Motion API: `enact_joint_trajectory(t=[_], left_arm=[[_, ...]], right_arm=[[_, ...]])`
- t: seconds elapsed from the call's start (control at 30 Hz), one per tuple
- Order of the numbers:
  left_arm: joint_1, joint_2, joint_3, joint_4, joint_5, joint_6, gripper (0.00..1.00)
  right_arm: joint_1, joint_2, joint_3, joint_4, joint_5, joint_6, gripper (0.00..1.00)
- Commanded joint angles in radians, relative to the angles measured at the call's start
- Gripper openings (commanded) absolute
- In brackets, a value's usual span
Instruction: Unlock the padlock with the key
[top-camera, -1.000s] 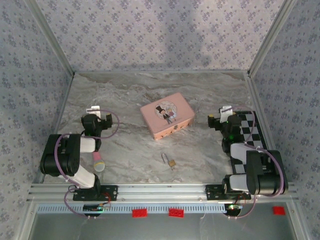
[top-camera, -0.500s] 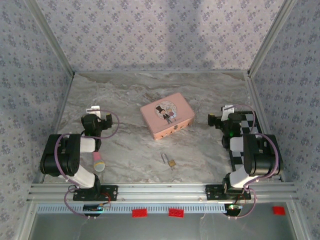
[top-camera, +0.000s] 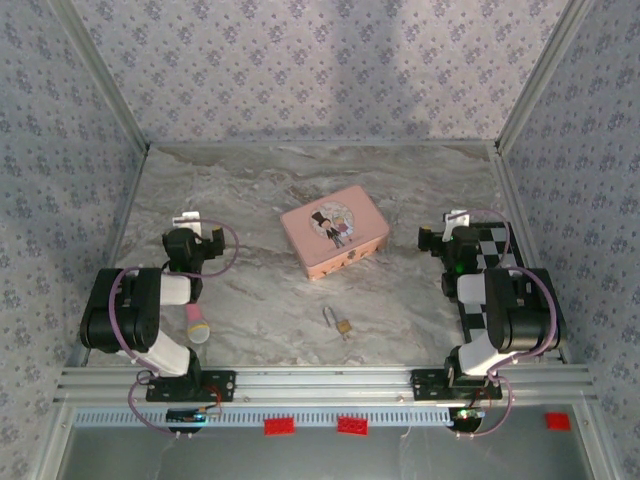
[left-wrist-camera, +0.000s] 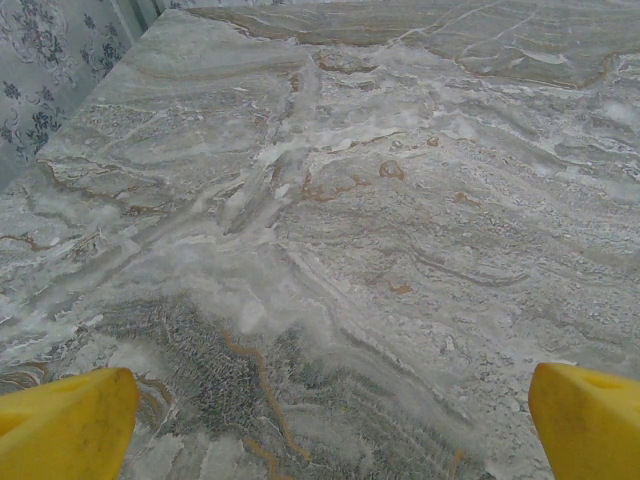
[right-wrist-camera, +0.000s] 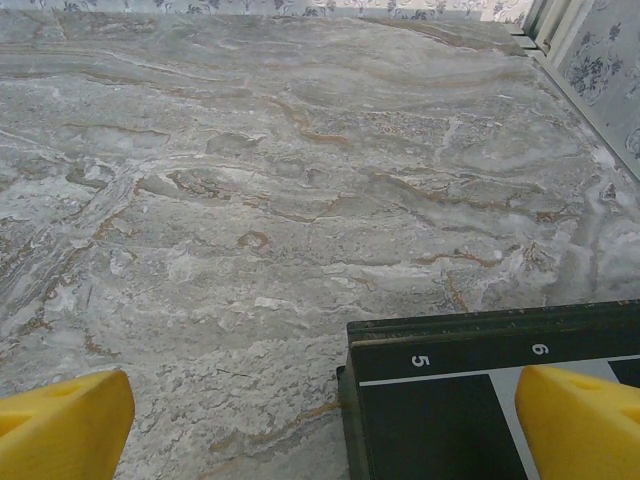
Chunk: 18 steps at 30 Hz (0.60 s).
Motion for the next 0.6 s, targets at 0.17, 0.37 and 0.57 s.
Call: enact_joint_trajectory(t=[0.17,0.37,0.57], left_arm=[[0.005,-0.007,0.020,0.016,0.015,-0.015,1.00],[0.005,-0.006,0.019,0.016,0.016,-0.015,1.00],[0.006,-0.007,0.020,0.016,0.014,-0.014,1.00]], right_arm=[[0.003,-0.005,0.002,0.019,0.025,0.016,0.99],[0.002,-0.003,0.007,0.011,0.023,0.017,0.99],[-0.003,-0.003,0.011,0.004,0.017,0.021,0.99]])
